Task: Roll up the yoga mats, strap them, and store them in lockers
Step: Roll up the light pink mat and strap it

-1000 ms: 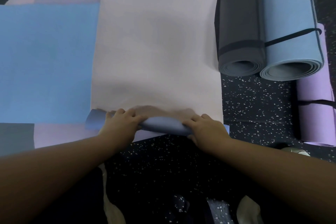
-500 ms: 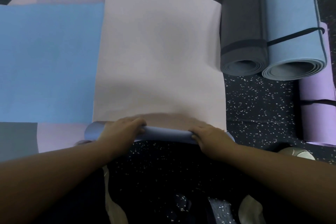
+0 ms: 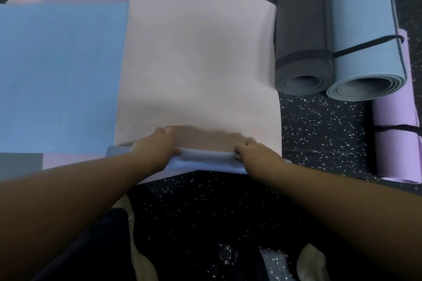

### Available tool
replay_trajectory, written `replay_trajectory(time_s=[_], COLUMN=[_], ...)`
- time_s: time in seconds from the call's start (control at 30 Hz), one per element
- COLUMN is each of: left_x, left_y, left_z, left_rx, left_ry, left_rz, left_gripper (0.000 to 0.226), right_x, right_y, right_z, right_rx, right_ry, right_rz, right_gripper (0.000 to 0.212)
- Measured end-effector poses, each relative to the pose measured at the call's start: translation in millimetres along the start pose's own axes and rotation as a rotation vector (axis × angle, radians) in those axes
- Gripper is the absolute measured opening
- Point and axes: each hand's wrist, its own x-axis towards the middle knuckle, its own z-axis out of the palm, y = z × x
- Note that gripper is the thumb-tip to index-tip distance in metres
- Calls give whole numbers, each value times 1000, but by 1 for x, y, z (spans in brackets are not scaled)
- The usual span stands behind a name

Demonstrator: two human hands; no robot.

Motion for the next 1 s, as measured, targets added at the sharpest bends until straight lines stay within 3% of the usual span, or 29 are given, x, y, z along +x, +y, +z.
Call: replay_trajectory(time_s=[0.13, 0.2, 0.27, 0.4, 0.57, 0.7, 0.8, 0.9, 1.0], left_x=[-9, -16, -18, -21, -25, -17, -14, -13, -9], left_y=[11, 18, 18, 6, -4, -9, -9, -8, -8], left_z=[1, 3, 9, 17, 29, 27, 23, 20, 16], left_rx=[404, 490, 470, 344, 366, 375, 397, 391, 375], left_ry=[144, 180, 174, 378, 409, 448, 484, 481, 459], left_rz=[36, 93, 156, 376, 431, 437, 448, 432, 407], left_gripper=[36, 31, 36, 45, 56, 49, 42, 39, 38], right_x=[-4, -5, -6, -6, -5, -3, 0, 0, -6], right_y=[-4, -6, -7, -6, -6, -5, 0, 9, 11], right_z=[-1, -1, 3, 5, 0, -6, -11, -3, 15], right_rx=[-54, -140, -217, -286, -274, -323, -355, -340, -288], right_ry=[53, 88, 124, 138, 104, 116, 232, 496, 641], right_rz=[28, 50, 49, 35, 44, 46, 36, -107, -284], right_gripper=[21, 20, 23, 27, 28, 26, 30, 37, 21])
